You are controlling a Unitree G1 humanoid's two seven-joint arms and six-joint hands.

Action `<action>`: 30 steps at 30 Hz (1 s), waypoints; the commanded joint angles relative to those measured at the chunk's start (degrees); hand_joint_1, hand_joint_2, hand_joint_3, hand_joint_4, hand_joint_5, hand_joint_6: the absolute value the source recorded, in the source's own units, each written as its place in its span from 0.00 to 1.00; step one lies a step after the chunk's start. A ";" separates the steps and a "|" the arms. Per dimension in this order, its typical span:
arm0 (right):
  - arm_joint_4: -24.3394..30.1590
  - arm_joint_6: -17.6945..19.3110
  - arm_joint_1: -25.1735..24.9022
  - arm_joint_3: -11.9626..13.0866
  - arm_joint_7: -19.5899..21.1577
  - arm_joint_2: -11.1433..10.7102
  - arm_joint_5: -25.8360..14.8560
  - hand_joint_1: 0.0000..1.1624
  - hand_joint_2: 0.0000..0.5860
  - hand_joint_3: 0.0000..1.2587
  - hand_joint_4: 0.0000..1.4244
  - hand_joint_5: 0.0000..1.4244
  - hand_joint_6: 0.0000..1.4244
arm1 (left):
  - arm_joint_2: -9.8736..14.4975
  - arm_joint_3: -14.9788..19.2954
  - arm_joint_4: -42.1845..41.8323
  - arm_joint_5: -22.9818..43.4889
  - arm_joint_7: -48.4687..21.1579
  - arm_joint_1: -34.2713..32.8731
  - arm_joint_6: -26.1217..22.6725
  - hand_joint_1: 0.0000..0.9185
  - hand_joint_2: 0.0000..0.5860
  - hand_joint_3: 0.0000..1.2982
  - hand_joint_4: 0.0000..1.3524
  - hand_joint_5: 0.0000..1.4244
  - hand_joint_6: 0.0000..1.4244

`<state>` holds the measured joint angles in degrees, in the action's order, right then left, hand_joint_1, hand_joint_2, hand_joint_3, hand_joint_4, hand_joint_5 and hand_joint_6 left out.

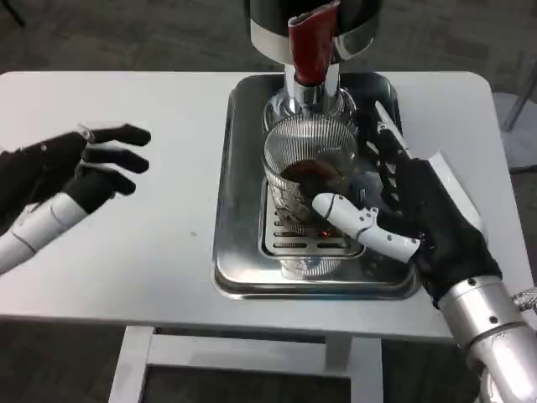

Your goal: Grasp the cup under the faucet to collect the drink, then remove the cup.

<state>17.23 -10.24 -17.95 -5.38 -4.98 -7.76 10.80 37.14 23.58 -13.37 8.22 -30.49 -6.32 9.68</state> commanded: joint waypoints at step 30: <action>-7.40 0.87 -2.97 -2.74 6.07 4.55 4.01 0.54 0.38 0.00 0.00 0.00 0.10 | 1.36 1.62 0.22 0.39 -0.19 7.86 -0.25 0.02 0.15 0.26 0.26 0.29 0.28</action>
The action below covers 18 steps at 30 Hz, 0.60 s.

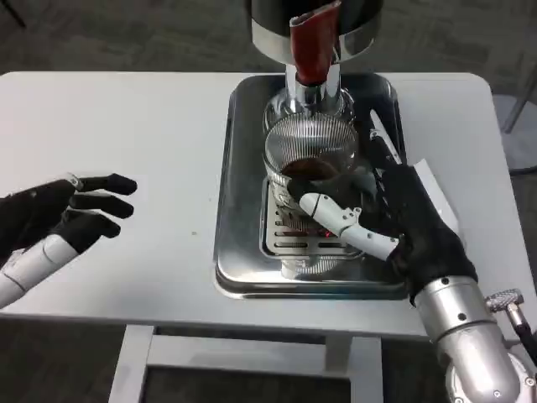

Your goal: Grasp the cup under the faucet to collect the drink, then remove the cup.

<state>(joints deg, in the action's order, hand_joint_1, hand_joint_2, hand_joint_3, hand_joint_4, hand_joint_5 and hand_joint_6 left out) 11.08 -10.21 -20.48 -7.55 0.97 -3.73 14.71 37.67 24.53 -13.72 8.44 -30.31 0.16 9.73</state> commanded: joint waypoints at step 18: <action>-5.76 4.81 -1.02 -2.29 3.93 3.16 1.92 0.54 0.38 0.00 0.00 0.05 0.14 | 2.54 0.80 2.78 0.56 -1.68 2.14 -0.54 0.02 0.15 0.28 0.28 0.30 0.27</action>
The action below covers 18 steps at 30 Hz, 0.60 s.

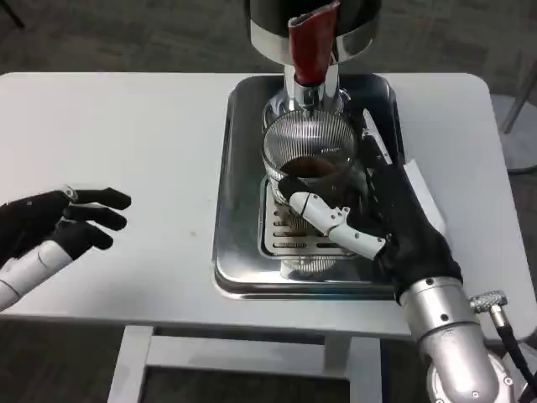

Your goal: Grasp the cup under the faucet to collect the drink, then remove the cup.

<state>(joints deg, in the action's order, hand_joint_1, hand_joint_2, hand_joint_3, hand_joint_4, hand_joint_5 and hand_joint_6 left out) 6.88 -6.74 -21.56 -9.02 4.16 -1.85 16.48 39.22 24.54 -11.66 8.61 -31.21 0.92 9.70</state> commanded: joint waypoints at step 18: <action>-4.96 2.16 -0.45 -2.47 3.91 2.58 3.03 0.58 0.36 0.00 0.05 0.14 0.25 | 2.04 0.74 2.25 0.33 -1.43 1.55 -0.54 0.01 0.15 0.29 0.29 0.30 0.27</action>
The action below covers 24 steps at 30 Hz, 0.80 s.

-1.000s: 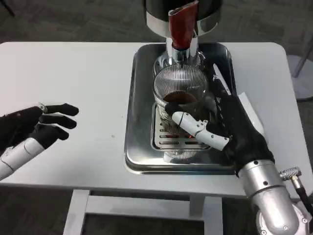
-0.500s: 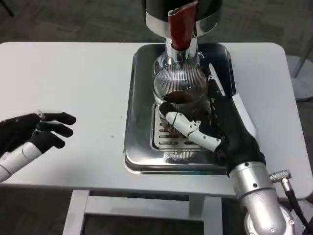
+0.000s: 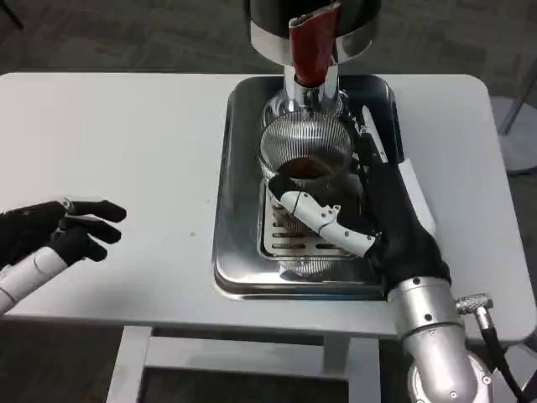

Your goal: Grasp the cup under the faucet to collect the drink, then remove the cup.

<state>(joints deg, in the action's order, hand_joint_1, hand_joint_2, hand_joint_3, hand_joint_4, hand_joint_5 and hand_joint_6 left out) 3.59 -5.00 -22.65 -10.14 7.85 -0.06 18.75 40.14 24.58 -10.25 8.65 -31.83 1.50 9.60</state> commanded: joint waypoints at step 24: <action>-4.12 1.10 0.11 -3.18 4.72 0.65 6.07 0.61 0.37 0.00 0.10 0.22 0.32 | 2.27 0.78 2.14 0.20 -0.95 0.08 -0.39 0.00 0.15 0.30 0.29 0.30 0.27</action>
<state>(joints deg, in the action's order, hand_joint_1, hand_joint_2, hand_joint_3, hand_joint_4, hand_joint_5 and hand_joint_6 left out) 0.93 -3.86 -23.51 -12.52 12.15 0.29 23.69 41.71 24.96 -8.76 8.65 -32.40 1.28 9.60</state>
